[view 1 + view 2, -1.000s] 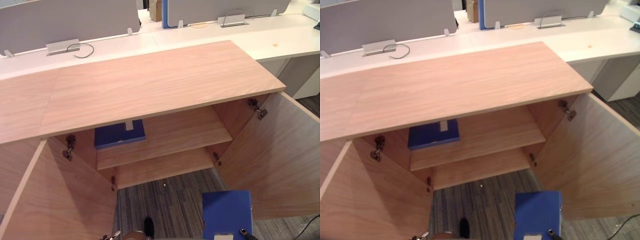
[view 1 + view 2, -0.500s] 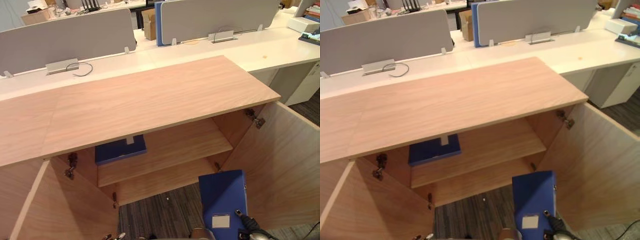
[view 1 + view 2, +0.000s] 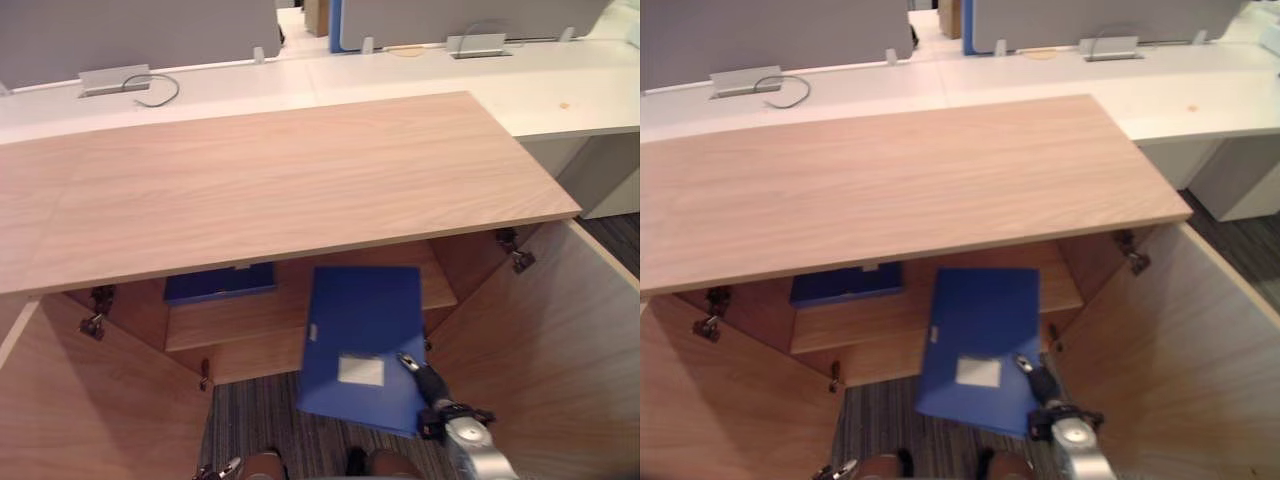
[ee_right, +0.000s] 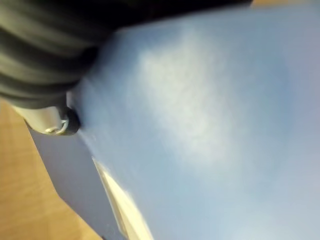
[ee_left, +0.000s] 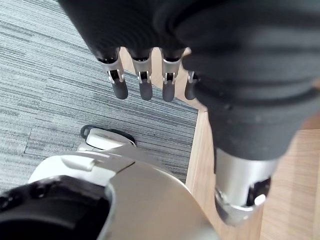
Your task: Walk over to the cabinet, pick up the folder, carry it to the office cabinet, place the folder inside the office cabinet, then close the office cabinet door
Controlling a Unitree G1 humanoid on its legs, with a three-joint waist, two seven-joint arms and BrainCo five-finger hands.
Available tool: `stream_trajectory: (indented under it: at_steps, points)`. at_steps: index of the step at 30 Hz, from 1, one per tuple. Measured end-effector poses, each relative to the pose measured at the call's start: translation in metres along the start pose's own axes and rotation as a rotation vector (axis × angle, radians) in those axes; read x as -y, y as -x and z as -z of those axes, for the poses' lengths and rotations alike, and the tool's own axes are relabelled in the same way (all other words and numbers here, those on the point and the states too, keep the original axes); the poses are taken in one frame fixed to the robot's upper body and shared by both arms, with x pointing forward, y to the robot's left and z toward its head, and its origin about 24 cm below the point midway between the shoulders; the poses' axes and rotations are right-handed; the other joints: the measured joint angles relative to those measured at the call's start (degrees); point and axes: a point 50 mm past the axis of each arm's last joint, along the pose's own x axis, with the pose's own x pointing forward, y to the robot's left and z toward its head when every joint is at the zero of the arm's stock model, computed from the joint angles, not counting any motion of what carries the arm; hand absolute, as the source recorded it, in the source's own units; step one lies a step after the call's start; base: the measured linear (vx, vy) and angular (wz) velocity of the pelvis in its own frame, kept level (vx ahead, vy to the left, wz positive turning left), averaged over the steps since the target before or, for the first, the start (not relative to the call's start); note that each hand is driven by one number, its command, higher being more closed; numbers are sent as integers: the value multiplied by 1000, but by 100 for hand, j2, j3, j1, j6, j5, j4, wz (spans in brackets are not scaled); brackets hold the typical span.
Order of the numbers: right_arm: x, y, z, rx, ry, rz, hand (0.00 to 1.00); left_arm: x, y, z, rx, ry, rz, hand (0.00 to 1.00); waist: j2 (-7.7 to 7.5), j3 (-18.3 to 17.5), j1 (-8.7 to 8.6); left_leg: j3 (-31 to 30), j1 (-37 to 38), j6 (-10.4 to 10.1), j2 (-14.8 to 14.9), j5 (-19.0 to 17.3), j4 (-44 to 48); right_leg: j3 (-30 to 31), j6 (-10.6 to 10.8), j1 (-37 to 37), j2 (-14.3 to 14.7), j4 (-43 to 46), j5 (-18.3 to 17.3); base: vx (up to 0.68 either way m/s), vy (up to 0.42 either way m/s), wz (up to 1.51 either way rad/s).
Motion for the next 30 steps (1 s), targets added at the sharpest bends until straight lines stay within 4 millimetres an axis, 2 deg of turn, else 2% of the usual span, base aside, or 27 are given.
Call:
stream_trajectory:
  at_steps: [3,5,7,9,12,17,19,20,23,25,30]
  points:
    - [-13,-2,-31,134,12,-72,100,4,-1,-7,26,-9,11,0,18,77,77,-77,-395,77,-115,-308,679,-20,31,-318,-230,649,-339,-72,72,25]
    - [-18,-1,-63,275,2,-90,100,4,-1,-12,47,-19,14,0,12,176,78,-95,-714,149,-172,-599,1306,2,69,-584,-400,1231,-603,-85,71,7]
    - [-19,-2,-82,358,-28,-99,100,4,-1,-13,54,-17,13,0,12,205,78,-75,-992,213,-249,-751,1696,82,109,-888,-548,1651,-757,-117,88,1]
    - [-19,-5,-92,390,-67,-98,100,6,-1,-18,73,-11,15,0,18,247,111,-15,-1276,279,-311,-881,2039,173,144,-1193,-685,2030,-891,-109,91,0]
    - [-22,-11,-108,438,-177,-100,100,8,-1,-24,103,9,8,0,9,327,236,97,-1766,355,-393,-1046,2545,354,192,-1751,-870,2590,-1043,-88,72,-4]
    - [-25,-32,-158,549,-414,-98,100,9,1,-30,140,93,-28,0,-17,376,340,367,-2595,497,-542,-1290,3339,797,282,-2787,-1167,3526,-1290,-72,57,-6]
    - [-15,-38,-192,646,-584,-54,100,12,1,-37,168,138,-47,0,-25,404,441,457,-3110,527,-554,-1368,3731,969,298,-3359,-1223,3926,-1354,-64,55,0]
    - [-12,-39,-202,678,-639,-44,100,14,1,-40,179,146,-49,0,-25,415,457,474,-3246,521,-555,-1377,3823,1009,302,-3501,-1238,4026,-1365,-58,42,5]
    - [18,-30,-249,882,-929,41,100,20,2,-53,229,218,-68,0,-39,500,538,526,-3881,529,-643,-1387,4217,1179,312,-4176,-1371,4488,-1434,-52,28,16]
    - [34,-24,-269,967,-1015,91,100,24,4,-62,267,257,-58,0,-37,499,557,498,-4259,526,-636,-1389,4417,1203,304,-4525,-1373,4669,-1438,-37,10,13]
    - [57,-20,-293,1018,-1176,167,100,47,10,-102,401,278,14,0,-24,493,591,362,-4988,528,-617,-1388,4830,1166,263,-5146,-1363,5015,-1458,-25,-10,10]
